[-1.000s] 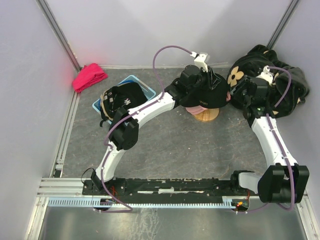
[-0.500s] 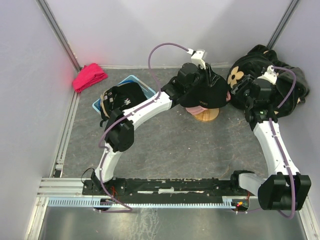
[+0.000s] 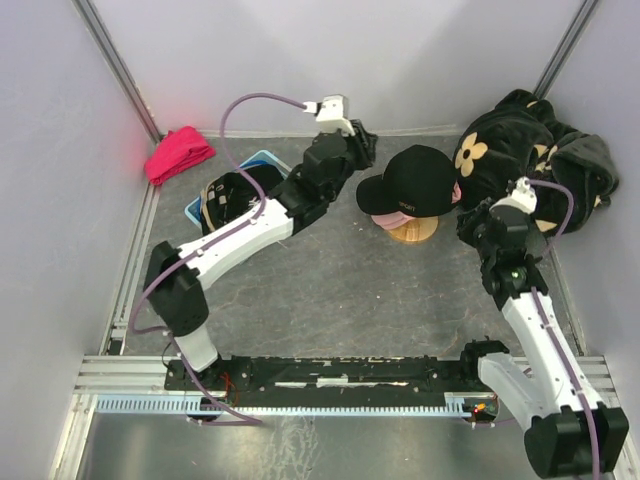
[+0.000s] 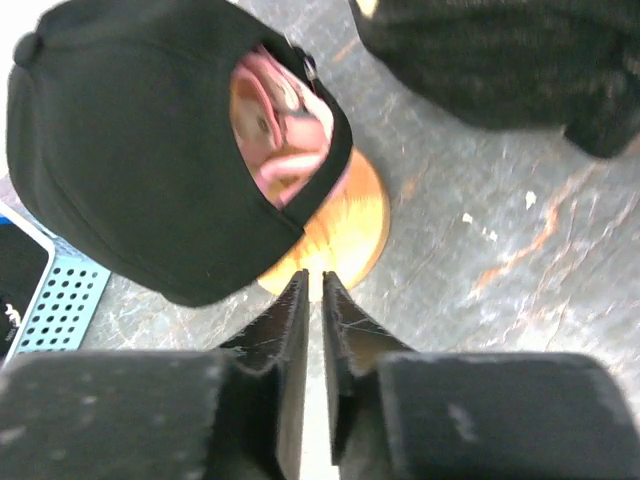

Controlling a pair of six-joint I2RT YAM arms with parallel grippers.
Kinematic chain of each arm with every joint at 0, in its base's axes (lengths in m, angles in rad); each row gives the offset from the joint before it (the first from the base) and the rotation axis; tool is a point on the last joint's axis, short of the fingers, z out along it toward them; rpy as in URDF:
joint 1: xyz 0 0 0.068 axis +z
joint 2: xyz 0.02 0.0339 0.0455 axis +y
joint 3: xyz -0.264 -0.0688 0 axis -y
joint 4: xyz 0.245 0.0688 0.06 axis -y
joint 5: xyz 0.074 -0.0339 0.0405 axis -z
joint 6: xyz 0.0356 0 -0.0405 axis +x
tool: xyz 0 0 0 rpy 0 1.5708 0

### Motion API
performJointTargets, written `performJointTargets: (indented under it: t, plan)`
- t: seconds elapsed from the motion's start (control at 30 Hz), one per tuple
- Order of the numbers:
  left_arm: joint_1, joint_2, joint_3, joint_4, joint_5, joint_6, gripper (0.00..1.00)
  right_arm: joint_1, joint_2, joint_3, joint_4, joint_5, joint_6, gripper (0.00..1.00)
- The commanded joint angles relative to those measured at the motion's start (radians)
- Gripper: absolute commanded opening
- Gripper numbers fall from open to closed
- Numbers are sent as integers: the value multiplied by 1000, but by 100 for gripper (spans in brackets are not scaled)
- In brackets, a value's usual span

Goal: Stack the hats
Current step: Stack the hat on the hat.

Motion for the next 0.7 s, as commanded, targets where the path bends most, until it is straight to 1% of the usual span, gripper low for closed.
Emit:
performJointTargets:
  t: [0.0, 0.03, 0.07, 0.13, 0.2, 0.37, 0.53, 0.6, 0.67]
  plan:
    - [58, -95, -130, 47, -166, -15, 42, 21, -111, -125, -5, 26, 107, 10]
    - [66, -104, -160, 54, -175, -26, 42, 22, -133, -157, 3, 25, 134, 5]
    - [72, -110, -181, 61, -175, -38, 42, 24, -146, -191, 14, 22, 168, 2]
    - [80, -113, -217, 66, -215, -56, 43, 26, -133, -248, 55, 11, 230, 1]
    - [94, -115, -253, 76, -222, -81, 43, 26, -87, -305, 162, -8, 302, 1]
    - [133, -136, -350, 142, -235, -128, 43, 26, 145, -414, 475, -11, 459, 1]
    - [162, -151, -459, 279, -252, -148, 43, 22, 384, -449, 767, 41, 582, 1]
    - [170, -154, -495, 350, -253, -149, 43, 11, 453, -456, 854, 69, 613, 1]
    - [178, -155, -515, 383, -258, -151, 43, -5, 499, -454, 891, 90, 632, 1]
